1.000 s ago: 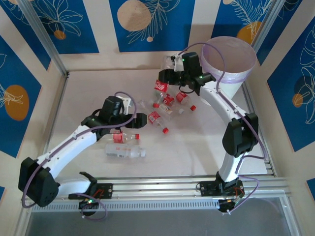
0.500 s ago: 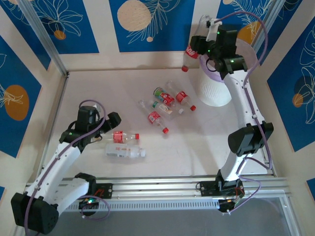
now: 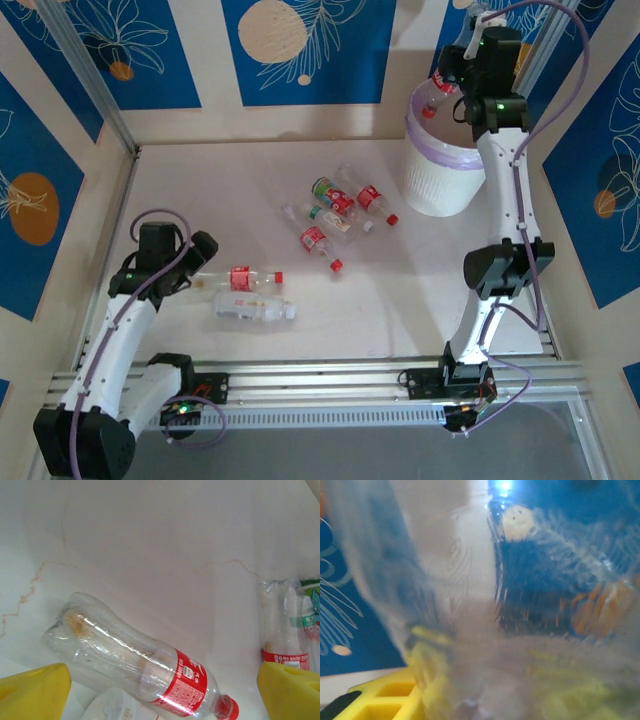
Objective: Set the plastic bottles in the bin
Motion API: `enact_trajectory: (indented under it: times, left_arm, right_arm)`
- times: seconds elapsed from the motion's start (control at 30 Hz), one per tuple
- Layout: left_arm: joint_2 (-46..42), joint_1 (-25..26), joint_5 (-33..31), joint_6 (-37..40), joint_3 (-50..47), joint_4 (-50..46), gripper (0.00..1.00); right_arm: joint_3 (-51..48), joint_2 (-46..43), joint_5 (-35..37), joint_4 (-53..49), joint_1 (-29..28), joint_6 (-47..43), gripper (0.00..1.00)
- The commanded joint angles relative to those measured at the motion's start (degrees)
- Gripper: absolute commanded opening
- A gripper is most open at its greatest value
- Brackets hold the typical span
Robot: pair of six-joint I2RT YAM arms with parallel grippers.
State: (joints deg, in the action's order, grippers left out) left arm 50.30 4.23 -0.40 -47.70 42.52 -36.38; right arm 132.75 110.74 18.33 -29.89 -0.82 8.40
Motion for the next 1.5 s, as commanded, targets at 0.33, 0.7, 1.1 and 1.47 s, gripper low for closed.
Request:
enact_trajectory:
  times: [0.33, 0.7, 1.1, 1.47]
  left_arm:
    - [-0.3, -1.1, -2.9, -2.4, -3.1, -1.6, 0.95]
    - [0.3, -1.1, -3.0, -2.6, -5.7, 0.3, 0.92]
    - [0.6, -1.1, -3.0, -2.9, -7.3, 1.4, 0.94]
    - [1.1, -1.1, -2.4, -2.8, -7.8, 2.0, 0.99]
  right_arm:
    - [-11.9, 1.0, 1.6, 2.7, 3.1, -2.2, 0.36]
    - [-21.1, 0.2, 0.1, 4.2, 3.8, -0.9, 0.38]
    - [-20.9, 2.4, -1.1, 2.4, 4.5, 0.3, 0.6]
    - [-18.3, 2.8, -1.4, 0.7, 4.7, 0.0, 0.74]
